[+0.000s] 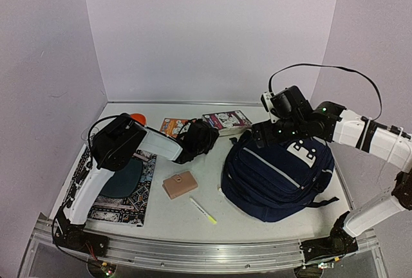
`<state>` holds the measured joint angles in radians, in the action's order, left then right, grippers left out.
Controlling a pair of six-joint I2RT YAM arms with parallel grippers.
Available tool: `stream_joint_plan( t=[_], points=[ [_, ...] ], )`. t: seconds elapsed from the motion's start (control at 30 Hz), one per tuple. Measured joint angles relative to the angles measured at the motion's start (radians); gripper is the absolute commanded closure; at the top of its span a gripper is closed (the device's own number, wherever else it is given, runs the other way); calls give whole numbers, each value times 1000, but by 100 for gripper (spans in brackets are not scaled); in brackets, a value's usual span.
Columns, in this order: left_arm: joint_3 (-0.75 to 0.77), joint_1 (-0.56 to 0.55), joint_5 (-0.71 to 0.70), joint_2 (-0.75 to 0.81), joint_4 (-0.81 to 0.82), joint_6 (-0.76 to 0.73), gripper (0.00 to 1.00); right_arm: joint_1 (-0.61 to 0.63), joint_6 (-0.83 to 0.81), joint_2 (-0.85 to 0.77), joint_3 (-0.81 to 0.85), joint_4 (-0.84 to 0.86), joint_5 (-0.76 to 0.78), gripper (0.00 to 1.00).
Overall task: Pack the student bag
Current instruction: Pick up the book at the corner of the board, then pass from the left arm to the right
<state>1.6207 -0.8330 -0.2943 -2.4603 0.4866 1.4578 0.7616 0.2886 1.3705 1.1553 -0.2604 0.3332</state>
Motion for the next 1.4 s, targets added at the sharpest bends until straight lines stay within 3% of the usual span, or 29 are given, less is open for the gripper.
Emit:
stream_joint_plan(
  t=[0.2, 0.43, 0.77, 1.03, 1.4],
  points=[
    [-20, 0, -13, 0, 28, -22, 100, -1, -5, 0, 0, 0, -8, 5],
    [-126, 0, -25, 76, 48, -53, 100, -4, -53, 0, 1, 4, -35, 5],
    [-329, 12, -27, 318, 37, -88, 100, -5, -211, 79, 36, 86, -126, 2],
    [-485, 45, -20, 500, 26, -116, 100, -5, -429, 177, 38, 268, -240, 3],
    [-566, 55, 27, 632, 20, -115, 100, 13, -666, 319, 14, 604, -363, 2]
  ],
)
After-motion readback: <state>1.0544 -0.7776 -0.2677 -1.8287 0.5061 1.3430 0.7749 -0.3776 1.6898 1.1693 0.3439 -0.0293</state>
